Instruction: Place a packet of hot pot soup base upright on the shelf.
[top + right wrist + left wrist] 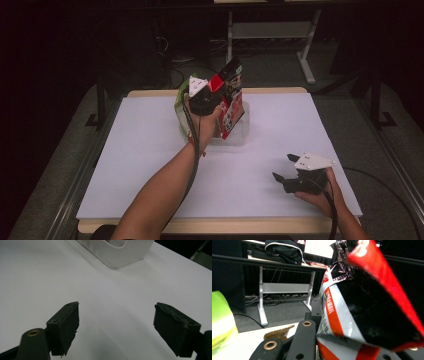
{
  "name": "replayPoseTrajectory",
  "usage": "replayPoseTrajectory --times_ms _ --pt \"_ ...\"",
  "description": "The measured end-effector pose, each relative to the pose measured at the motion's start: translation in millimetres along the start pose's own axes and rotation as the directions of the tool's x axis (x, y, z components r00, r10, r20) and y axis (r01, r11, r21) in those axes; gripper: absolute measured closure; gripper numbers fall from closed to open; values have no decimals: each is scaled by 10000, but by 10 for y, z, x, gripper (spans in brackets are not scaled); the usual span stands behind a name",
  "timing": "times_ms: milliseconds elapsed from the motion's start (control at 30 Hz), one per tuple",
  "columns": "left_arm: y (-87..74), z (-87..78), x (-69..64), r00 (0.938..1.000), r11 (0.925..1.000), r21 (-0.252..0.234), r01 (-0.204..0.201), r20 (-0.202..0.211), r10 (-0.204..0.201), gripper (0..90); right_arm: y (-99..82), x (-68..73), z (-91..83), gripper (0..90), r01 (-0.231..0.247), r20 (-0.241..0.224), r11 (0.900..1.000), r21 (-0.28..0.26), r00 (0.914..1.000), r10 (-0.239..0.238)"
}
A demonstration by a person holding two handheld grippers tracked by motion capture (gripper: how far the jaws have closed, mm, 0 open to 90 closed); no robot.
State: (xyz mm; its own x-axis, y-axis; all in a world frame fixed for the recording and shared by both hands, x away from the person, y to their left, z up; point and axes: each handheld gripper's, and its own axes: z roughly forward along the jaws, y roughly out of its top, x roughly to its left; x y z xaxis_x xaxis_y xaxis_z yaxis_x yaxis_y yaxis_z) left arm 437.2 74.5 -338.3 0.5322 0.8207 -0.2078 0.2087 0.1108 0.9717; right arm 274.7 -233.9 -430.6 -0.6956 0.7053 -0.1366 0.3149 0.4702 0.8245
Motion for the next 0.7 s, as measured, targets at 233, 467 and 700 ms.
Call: replayPoseTrajectory --times_ms 233,467,700 --pt "-56 52 -49 9980 9987 -218 -468 425 477 788 2 22 15 202 165 -49 9998 108 9999 -164" --pt "-168 100 -70 9927 9951 36 -984 698 980 783 7 50 36 204 309 -93 9992 241 9995 -307" --pt "-182 103 -22 9898 9934 238 -1125 909 1099 775 5 50 43 204 282 -105 9993 248 9996 -279"
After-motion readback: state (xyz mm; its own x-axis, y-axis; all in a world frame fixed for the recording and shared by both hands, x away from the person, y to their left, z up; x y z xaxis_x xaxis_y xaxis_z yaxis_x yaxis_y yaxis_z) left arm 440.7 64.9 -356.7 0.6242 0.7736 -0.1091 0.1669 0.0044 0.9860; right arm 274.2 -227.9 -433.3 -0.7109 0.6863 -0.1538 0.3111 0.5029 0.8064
